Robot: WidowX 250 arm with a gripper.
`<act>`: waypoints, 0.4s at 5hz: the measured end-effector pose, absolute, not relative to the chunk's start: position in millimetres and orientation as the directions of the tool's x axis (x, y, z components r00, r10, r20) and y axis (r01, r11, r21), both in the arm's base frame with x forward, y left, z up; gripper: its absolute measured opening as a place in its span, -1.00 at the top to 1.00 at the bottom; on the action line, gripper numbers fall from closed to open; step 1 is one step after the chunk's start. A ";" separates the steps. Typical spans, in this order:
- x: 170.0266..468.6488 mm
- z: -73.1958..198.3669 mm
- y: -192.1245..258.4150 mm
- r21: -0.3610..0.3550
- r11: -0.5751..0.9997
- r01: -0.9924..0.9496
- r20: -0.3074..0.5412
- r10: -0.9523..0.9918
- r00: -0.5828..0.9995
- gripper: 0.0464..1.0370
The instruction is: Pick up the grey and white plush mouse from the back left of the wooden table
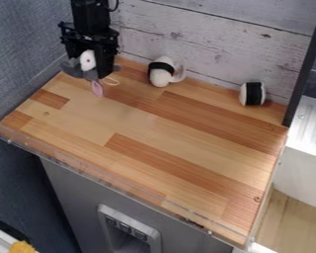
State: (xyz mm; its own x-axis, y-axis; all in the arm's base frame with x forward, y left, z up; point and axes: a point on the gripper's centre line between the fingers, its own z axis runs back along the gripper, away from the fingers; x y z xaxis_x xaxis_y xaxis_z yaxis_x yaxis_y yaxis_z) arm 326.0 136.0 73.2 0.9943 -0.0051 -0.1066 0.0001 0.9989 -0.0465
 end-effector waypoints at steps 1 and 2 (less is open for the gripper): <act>335.1 70.7 138.3 -0.051 0.994 -0.096 -0.119 0.089 0.989 -0.43; 345.8 72.9 155.0 -0.036 0.961 -0.275 -0.106 0.270 0.957 -0.45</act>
